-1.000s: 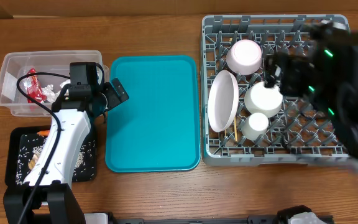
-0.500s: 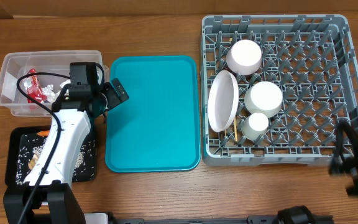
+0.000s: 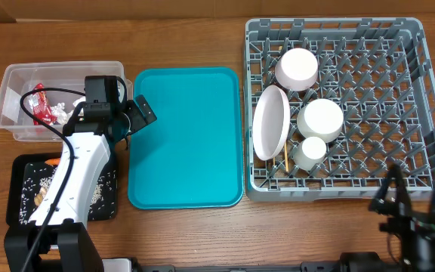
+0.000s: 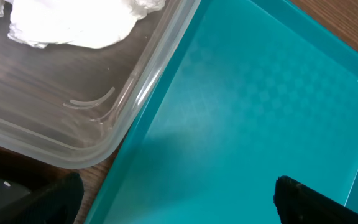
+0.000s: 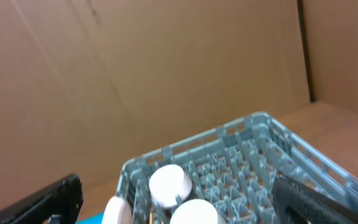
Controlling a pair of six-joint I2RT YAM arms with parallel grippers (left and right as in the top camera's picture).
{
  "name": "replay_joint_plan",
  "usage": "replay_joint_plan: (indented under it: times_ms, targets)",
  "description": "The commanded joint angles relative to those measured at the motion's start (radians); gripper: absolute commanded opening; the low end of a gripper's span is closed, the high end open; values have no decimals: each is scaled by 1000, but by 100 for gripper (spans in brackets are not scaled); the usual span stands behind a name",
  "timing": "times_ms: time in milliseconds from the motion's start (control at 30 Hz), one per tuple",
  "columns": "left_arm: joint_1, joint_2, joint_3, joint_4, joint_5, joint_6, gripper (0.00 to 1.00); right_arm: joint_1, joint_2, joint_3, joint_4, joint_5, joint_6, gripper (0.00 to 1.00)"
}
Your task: Sort waste into correct bins and load items into the dishwasher
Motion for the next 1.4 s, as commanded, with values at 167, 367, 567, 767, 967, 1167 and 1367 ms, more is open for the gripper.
replay_joint_plan:
  times_ms: [167,367,567,767,967,1167,1367]
  targets:
    - [-4,5,22,0,-10,18,100,-17,-74,-327,330,-58,180,100]
    - [-4,5,22,0,-10,18,100,-16,-74,-566,660,-90,177,100]
    - [-4,5,22,0,-10,18,100,-16,-74,-624,707,-118,110,100]
    - [-4,5,23,0,-10,18,100,-16,-74,-653,710,-133,-50,100]
    - [-4,5,22,0,-10,19,100,-16,-74,-721,719,-133,-58,100]
    - [-4,5,23,0,-10,18,100,-16,-74,-720,634,-148,-164,100]
    - [-4,5,22,0,-10,19,100,-9,-74,-720,584,-147,-237,100]
